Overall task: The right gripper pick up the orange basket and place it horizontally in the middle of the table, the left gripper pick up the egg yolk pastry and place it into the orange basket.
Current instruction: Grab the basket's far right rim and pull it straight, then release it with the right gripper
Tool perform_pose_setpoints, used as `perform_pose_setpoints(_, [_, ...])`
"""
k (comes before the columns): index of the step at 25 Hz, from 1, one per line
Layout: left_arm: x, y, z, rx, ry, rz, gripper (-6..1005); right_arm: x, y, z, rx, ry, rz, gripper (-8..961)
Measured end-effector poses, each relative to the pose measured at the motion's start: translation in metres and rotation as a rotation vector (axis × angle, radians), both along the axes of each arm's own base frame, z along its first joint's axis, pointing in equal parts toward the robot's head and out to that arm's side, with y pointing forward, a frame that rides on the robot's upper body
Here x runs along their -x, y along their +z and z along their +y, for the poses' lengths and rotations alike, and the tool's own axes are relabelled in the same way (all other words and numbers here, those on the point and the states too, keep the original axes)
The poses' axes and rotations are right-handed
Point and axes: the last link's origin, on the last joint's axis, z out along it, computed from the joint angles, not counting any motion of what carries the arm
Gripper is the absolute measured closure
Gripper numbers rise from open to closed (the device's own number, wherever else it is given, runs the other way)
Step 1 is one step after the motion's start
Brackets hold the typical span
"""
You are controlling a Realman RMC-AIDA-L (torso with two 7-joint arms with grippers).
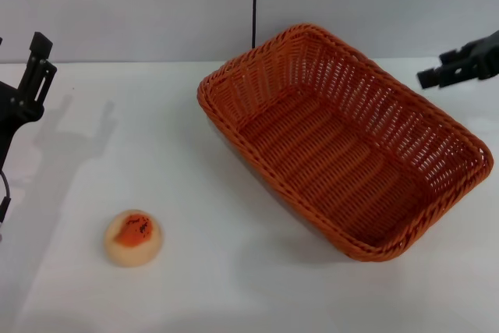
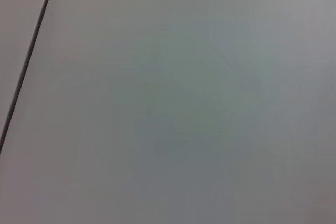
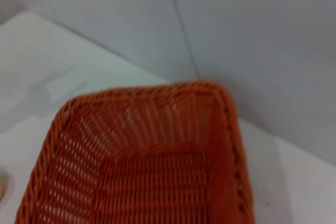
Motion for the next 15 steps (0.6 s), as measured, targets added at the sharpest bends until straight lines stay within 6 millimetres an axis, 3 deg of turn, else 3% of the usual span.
perform_pose_setpoints(3, [0.000,-0.001,0.001,0.004,0.004,0.001,279,-0.003,-0.015,-0.002,0.034,-0.011,-0.017,263])
perform_pose_setpoints(15, [0.000,-0.002,0.005,0.014,0.008,0.004,279,-0.011,-0.037,-0.005,0.054,-0.039,-0.058,268])
